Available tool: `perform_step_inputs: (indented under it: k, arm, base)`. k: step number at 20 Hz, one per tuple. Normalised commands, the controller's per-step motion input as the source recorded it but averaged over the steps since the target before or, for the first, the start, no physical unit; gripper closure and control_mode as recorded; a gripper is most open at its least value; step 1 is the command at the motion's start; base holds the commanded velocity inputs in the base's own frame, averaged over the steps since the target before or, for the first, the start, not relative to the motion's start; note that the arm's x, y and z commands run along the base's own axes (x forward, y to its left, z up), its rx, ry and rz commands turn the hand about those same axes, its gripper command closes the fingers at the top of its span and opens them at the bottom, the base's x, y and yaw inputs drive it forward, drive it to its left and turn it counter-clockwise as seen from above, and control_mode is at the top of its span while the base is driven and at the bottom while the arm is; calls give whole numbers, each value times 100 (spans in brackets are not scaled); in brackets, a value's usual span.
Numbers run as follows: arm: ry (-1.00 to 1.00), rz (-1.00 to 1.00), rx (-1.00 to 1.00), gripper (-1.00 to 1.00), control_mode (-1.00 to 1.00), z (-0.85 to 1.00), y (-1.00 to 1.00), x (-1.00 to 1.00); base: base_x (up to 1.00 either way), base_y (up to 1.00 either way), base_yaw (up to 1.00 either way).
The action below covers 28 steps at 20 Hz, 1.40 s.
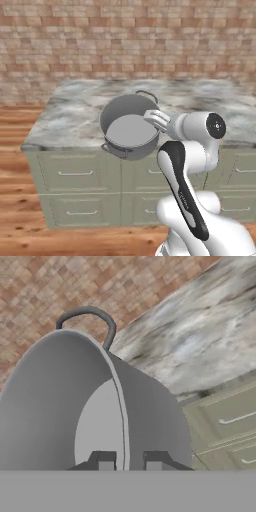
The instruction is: Move the pot and pan from the stove into the sink.
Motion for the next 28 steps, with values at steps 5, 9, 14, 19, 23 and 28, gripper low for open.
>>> perform_step_inputs:
  k: [5, 9, 14, 19, 23, 28]
  arm:
    - [0, 0, 0, 100, 100, 0, 0, 0]
    - [0, 0, 0, 100, 100, 0, 0, 0]
    - [0, 0, 0, 100, 100, 0, 0, 0]
    - [0, 0, 0, 100, 100, 0, 0, 0]
    - [0, 0, 0, 100, 100, 0, 0, 0]
    - [0, 0, 0, 100, 100, 0, 0, 0]
  base:
    - [-3, 0, 50]
    - [-3, 0, 50]
    - [-3, 0, 50]
    - [-3, 0, 50]
    - [-3, 0, 50]
    - [-4, 0, 50]
